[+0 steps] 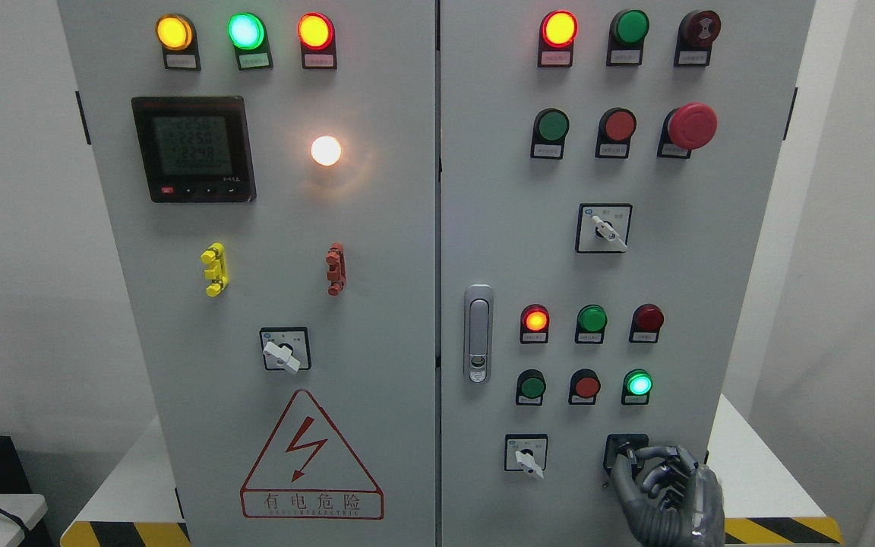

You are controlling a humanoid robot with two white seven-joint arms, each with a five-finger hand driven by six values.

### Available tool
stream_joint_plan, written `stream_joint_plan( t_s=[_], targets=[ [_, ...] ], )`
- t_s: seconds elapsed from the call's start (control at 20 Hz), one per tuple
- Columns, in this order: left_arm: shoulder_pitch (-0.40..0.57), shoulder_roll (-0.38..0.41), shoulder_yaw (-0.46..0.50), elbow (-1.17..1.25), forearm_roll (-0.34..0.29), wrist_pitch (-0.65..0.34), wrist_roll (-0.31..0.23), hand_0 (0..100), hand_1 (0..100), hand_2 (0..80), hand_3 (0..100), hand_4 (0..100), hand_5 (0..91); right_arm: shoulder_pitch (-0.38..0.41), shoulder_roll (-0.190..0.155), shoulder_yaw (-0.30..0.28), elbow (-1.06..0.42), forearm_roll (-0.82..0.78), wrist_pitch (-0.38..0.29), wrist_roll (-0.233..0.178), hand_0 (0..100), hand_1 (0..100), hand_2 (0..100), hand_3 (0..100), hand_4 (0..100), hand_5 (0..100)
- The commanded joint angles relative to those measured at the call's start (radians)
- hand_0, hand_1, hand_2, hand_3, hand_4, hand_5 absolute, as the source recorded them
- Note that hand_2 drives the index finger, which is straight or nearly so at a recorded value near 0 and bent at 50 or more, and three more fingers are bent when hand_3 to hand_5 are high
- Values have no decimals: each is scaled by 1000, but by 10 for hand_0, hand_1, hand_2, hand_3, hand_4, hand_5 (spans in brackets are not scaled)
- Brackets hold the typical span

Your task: Trip black knob to open circuit

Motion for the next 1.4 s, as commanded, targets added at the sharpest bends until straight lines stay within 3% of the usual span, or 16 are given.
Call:
stream_joint_plan(
  t_s=[0.0, 0.45, 1.35],
  targets=[
    [-8, 0, 0, 0, -32, 1, 0, 120, 389, 0, 0, 0, 0, 3, -2, 12, 0, 0, -8, 0, 233, 839, 528, 867, 902, 959],
    [-8, 0, 0, 0, -32, 1, 0, 120, 389, 0, 0, 0, 0, 11, -4, -5, 0, 0, -20, 0, 133, 840, 491, 840, 887, 954],
    [-8, -1, 0, 0, -34, 1, 0, 120, 389, 0, 0, 0, 0, 57, -38, -41, -29, 0, -79, -3, 116, 828, 420, 783, 822, 914]
  ],
)
